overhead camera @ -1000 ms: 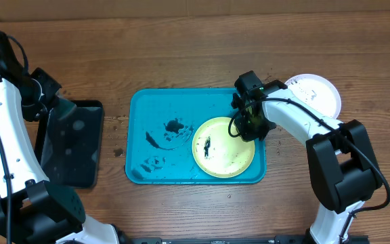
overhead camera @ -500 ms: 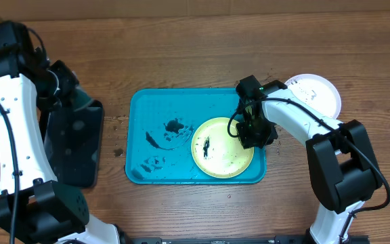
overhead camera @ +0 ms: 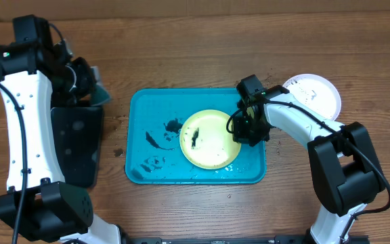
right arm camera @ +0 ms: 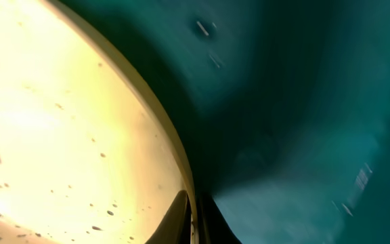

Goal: Clean dirty plates on tray and stack at the side
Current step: 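Grip the yellow-rimmed plate rim with the right gripper, then scrub the yellow-rimmed plate with the sponge in the left gripper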

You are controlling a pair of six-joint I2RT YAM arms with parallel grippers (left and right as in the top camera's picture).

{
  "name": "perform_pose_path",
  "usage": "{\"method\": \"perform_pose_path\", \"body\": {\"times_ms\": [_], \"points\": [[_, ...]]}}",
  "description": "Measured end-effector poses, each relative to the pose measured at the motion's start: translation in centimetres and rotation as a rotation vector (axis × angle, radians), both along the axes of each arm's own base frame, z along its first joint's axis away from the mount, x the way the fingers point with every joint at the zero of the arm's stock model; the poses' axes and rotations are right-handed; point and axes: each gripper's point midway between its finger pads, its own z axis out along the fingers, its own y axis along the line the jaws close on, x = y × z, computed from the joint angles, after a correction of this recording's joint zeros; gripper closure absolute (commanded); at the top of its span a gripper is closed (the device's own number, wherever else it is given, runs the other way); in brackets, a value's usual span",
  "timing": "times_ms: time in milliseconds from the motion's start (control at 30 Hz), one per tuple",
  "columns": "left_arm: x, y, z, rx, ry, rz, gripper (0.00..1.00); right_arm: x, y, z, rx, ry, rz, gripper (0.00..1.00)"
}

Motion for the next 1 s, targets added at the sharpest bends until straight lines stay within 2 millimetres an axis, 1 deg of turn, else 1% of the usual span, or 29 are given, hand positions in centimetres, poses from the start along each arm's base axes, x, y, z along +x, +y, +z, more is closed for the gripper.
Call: {"method": "perform_pose_path", "body": {"times_ms": [133,200,400,500,600,667,733,867,1000], "points": [[0.2,-2.4,0.1,-0.019,-0.007,-0.073,0.96,1.6,0.8,0.1,0.036,-0.064,-0.01,0.96],[0.3,-4.0,0.1,-0.021,-0.01,-0.118,0.96,2.4,1.2,0.2,0.054,-0.1,-0.009,0.96],[0.4,-8.5,0.1,-0.022,-0.022,-0.245,0.96,3.6,2.0,0.3,0.096,-0.154,0.007,0.96],[0.1,-10.8,-0.2,-0.027,-0.014,-0.306,0.96,4.3,2.3,0.3,0.108,-0.184,0.014,0.96],[0.0,-13.0,-1.0,-0.034,0.011,-0.358,0.96,5.1,2.7,0.4,0.123,-0.221,0.016,0.96],[-0.1,-14.3,-2.2,-0.039,0.045,-0.39,0.96,5.6,2.9,0.5,0.132,-0.243,0.016,0.96],[-0.1,-15.7,-3.8,-0.04,0.092,-0.424,0.96,5.9,3.1,0.6,0.137,-0.255,0.017,0.96],[-0.7,-19.0,-8.0,-0.047,0.205,-0.499,0.96,6.0,3.1,0.6,0.139,-0.258,0.016,0.96],[-1.5,-22.3,-11.3,-0.056,0.284,-0.569,0.96,5.9,3.1,0.6,0.137,-0.255,0.016,0.96]]}}
